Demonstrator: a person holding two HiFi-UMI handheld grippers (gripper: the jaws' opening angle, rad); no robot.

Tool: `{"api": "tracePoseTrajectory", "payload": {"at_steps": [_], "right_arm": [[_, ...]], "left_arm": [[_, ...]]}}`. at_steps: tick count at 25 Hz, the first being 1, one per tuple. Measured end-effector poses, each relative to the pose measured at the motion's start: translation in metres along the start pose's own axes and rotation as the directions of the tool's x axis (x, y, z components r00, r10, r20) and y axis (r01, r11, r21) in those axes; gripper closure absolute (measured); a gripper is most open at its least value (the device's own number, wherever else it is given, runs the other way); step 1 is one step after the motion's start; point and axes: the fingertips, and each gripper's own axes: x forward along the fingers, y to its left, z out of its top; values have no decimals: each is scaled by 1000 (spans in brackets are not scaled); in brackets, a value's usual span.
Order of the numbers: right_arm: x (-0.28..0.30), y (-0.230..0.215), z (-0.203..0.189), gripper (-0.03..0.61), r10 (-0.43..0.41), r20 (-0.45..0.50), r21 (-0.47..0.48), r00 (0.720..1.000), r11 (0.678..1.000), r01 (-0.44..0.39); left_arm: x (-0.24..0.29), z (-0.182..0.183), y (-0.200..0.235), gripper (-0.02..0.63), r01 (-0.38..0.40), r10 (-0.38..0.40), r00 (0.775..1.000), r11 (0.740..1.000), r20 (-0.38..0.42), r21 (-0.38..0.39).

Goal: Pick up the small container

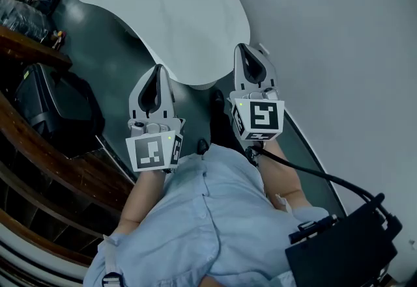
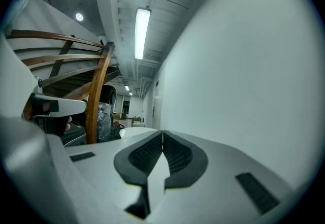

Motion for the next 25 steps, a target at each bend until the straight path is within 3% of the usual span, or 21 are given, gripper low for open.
{"api": "tracePoseTrajectory", "payload": {"at_steps": [8,17,25], "right_arm": [[70,-30,-5,577,50,-13,38,999,998,-49],[161,-52,14,577,145,37,51,989,988,-147],[204,-52,30,577,190,66,26,980,981,-192]], "left_arm": [[74,1,-2,615,5,-5,1000,1000,-6,18],[149,17,11,615,-48,48,999,996,2,80],[171,14,29,615,-98,98,995,993,-2,73]]}}
